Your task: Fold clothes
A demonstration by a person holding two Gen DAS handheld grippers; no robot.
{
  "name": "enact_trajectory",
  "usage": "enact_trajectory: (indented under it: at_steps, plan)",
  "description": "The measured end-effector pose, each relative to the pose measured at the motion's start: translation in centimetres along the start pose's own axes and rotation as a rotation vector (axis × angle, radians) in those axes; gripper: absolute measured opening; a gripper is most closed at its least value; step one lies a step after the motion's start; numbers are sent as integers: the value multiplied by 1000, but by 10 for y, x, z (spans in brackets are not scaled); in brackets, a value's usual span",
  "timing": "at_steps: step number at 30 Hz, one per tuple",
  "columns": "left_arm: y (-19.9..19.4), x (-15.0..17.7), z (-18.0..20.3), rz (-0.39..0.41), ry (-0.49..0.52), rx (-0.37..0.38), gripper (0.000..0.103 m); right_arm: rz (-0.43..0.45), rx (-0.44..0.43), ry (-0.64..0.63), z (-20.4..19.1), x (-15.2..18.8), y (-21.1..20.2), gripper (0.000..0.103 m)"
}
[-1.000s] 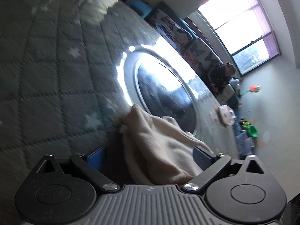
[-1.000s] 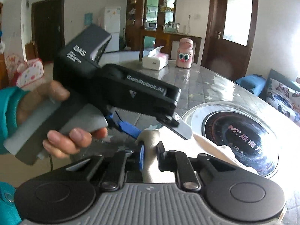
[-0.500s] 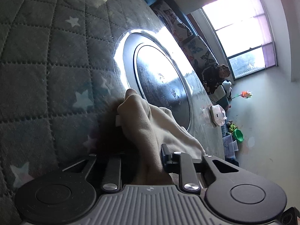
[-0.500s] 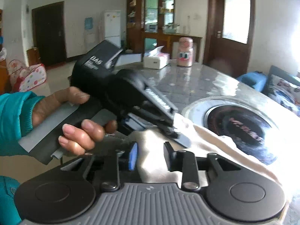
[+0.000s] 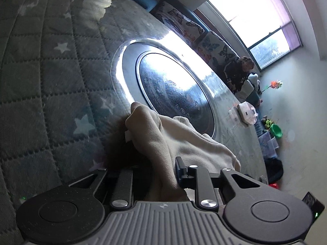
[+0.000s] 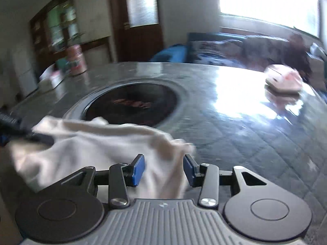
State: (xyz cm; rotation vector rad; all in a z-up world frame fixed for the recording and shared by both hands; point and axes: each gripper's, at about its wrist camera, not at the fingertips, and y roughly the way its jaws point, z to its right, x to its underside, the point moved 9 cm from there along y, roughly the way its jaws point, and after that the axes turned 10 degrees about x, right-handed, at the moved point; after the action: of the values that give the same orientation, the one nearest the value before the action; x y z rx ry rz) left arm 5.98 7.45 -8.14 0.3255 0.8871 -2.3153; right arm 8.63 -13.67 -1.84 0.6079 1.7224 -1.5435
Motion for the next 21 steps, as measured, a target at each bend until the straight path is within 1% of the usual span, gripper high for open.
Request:
enact_trajectory:
  at_steps: [4,7,9,11,14,17,21]
  plan:
    - [2,-1,3,-2,43,-24,24,-16,1,83,16,2,15,42]
    - [3,-2,4,-4,73,-38,24,-27,-29,132,16,6,22,39]
    - [3,-2,7,-4,99,-43,24,-22,-40,131,13,7,18,17]
    - [4,-3,12,-6,129,-46,23,-7,-46,118,8,6,14,12]
    - [4,-7,25,-7,176,-37,20,28,-49,97,3,2,5,11]
    - [8,-15,46,-11,236,-16,19,83,-38,97,11,-10,-14,10]
    - [26,-21,84,-27,317,29,18,153,27,89,32,-27,-40,10]
